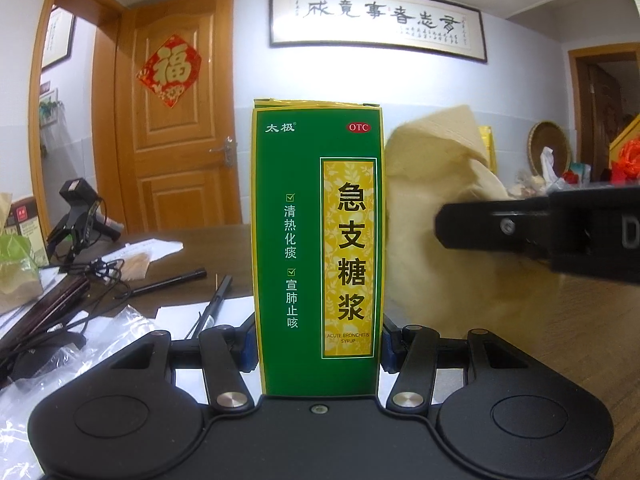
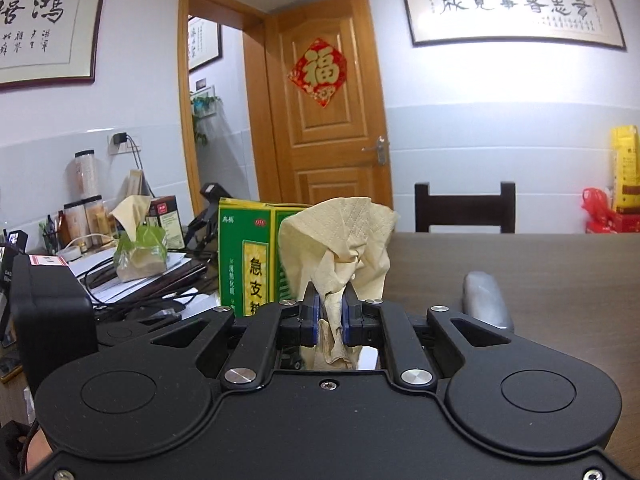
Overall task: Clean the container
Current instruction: 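Wipe the top of the green box with the regrasped cloth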
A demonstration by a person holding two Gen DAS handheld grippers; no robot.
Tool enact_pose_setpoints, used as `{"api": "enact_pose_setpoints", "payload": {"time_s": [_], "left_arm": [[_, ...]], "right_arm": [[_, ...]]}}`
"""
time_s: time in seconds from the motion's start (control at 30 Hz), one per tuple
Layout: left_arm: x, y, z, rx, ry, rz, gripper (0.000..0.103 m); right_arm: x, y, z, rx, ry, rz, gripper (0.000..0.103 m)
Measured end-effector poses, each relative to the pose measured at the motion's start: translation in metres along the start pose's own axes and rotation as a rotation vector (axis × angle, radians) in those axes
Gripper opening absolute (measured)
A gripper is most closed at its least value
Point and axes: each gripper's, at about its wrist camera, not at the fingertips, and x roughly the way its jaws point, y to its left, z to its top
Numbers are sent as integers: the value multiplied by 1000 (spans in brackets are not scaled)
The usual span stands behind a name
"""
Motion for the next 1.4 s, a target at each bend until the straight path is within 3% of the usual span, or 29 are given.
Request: {"api": "enact_pose_setpoints", "payload": {"time_s": [0.43, 0.63, 0.83, 1.1, 1.4], "left_arm": [[-7, -13, -2, 84, -60, -35, 49], [-9, -17, -3, 101, -74, -71, 49], [-13, -23, -6, 133, -94, -88, 49], [-22, -31, -12, 165, -117, -129, 50], [-19, -18, -7, 104, -103, -152, 49]], "right_arm": [[-27, 0, 34, -11, -108, 45, 10], [-30, 0, 49, -34, -96, 82, 10], [-22, -8, 71, 39, -26, 177, 10], [-3, -22, 82, 101, 37, 183, 10], [6, -47, 76, 184, 27, 118, 10]]}}
